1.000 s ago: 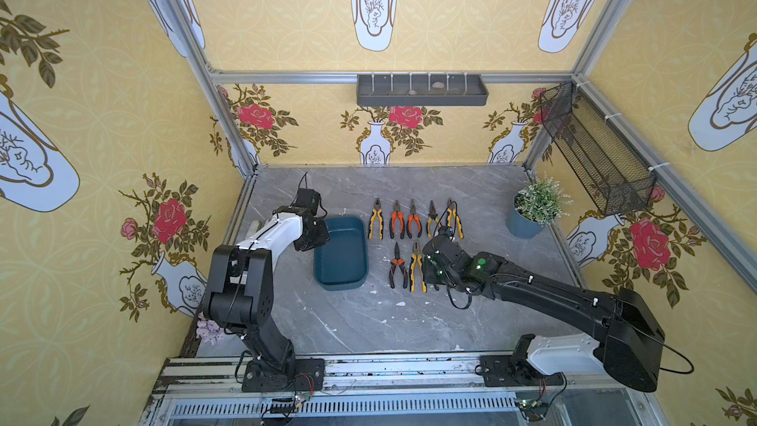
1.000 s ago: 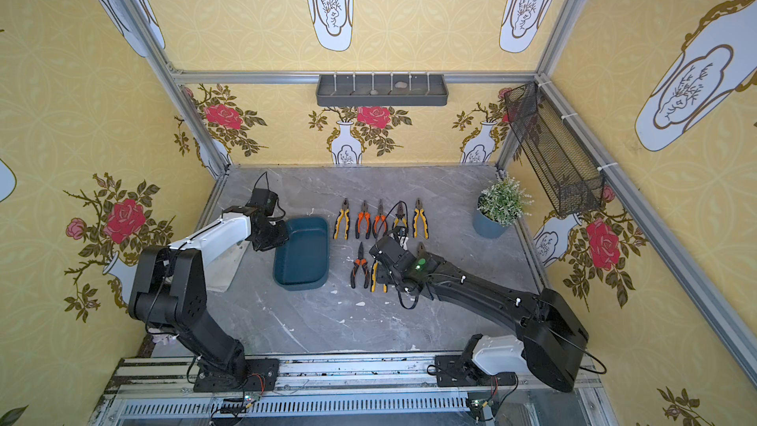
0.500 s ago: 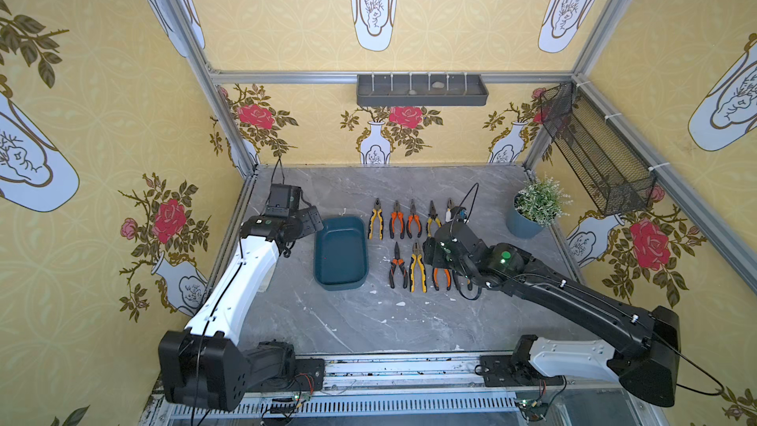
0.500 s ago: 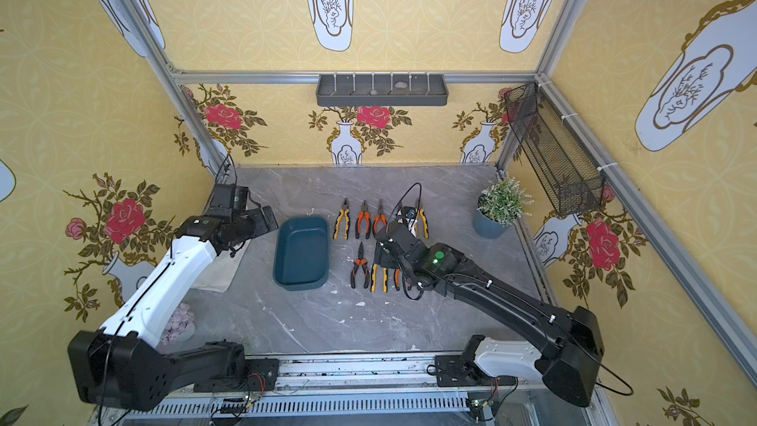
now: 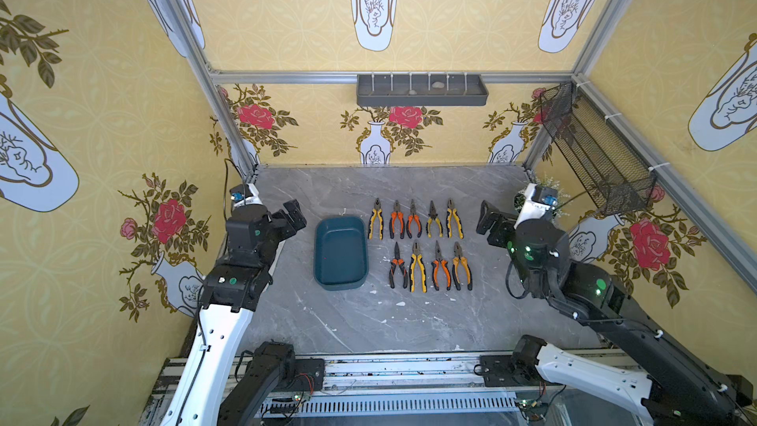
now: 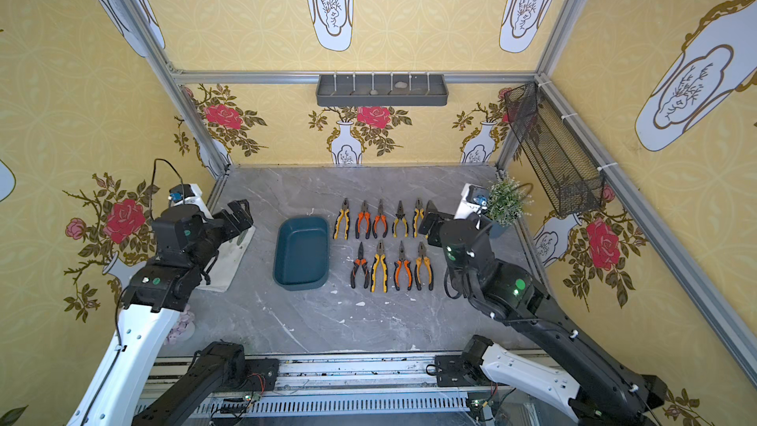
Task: Take the pliers out of the storage box
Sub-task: Reset both arms
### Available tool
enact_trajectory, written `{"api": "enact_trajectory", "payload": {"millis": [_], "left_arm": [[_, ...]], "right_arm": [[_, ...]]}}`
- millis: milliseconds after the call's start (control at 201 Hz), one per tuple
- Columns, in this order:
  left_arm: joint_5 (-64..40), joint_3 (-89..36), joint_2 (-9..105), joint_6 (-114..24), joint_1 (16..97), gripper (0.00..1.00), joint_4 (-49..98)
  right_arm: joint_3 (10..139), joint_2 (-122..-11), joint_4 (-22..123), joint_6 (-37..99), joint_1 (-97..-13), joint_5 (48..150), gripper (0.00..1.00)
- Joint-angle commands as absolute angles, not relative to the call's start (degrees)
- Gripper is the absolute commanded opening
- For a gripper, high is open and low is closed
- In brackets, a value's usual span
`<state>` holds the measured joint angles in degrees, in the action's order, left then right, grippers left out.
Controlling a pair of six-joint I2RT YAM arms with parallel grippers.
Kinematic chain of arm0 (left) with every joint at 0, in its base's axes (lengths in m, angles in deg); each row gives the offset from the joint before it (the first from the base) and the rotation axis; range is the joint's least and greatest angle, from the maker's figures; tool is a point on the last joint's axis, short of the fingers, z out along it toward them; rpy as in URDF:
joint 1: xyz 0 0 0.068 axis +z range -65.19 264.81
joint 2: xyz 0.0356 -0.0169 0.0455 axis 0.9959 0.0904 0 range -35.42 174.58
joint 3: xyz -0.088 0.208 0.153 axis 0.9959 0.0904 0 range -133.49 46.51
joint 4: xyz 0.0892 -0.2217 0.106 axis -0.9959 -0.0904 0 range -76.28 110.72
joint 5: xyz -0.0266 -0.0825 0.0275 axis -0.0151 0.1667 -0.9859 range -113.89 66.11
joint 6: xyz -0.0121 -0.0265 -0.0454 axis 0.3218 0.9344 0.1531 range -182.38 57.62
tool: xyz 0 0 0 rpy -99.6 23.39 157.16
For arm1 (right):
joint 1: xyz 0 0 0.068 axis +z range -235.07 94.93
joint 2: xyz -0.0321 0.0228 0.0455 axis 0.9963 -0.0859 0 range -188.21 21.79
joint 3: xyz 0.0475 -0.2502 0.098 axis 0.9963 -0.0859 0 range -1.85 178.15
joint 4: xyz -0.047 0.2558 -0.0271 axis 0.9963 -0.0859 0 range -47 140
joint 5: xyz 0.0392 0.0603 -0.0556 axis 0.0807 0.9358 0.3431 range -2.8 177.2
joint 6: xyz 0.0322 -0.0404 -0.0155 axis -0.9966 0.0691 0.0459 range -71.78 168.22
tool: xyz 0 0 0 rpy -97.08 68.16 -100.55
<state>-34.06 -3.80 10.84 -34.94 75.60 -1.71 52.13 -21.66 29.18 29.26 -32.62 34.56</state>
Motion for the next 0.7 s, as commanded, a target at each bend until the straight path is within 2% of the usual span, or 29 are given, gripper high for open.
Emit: {"api": "enact_trajectory", "payload": {"millis": [0,30,60,129,174,264,354,518,697], "left_arm": [[-27.6,7.4,8.3,-56.4,75.5,0.99,18.8],[-28.3,10.7,7.4,-59.8,75.5,0.99,21.9],[-32.4,14.0,6.2,-59.8,75.5,0.99,25.4],[-43.9,22.6,4.5,-55.3,75.6,0.99,38.0],[-47.0,26.8,3.4,-53.9,75.6,0.99,44.3],[-45.9,32.8,3.0,-58.7,75.7,0.99,50.4],[-44.9,34.2,5.5,-59.0,76.8,0.99,49.9],[-43.1,36.5,10.6,-59.9,78.8,0.99,51.4],[-42.3,39.3,18.0,-56.9,82.0,0.99,59.9]], "right_arm": [[34.8,-16.1,64.1,68.6,-35.6,42.0,0.97],[30.6,-14.8,65.1,72.4,-36.3,50.2,0.98],[26.9,-13.9,66.7,73.8,-36.8,54.0,0.97],[19.3,-16.2,79.1,72.8,-39.4,52.0,0.97],[16.9,-18.7,82.4,70.9,-41.6,50.8,0.97],[14.2,-24.7,83.6,68.2,-47.7,56.0,0.97],[11.3,-31.6,89.7,63.5,-53.2,58.8,0.97],[7.1,-42.5,103.5,67.2,-57.9,58.5,0.97],[2.5,-49.7,114.4,60.4,-65.6,64.3,0.97]]}}
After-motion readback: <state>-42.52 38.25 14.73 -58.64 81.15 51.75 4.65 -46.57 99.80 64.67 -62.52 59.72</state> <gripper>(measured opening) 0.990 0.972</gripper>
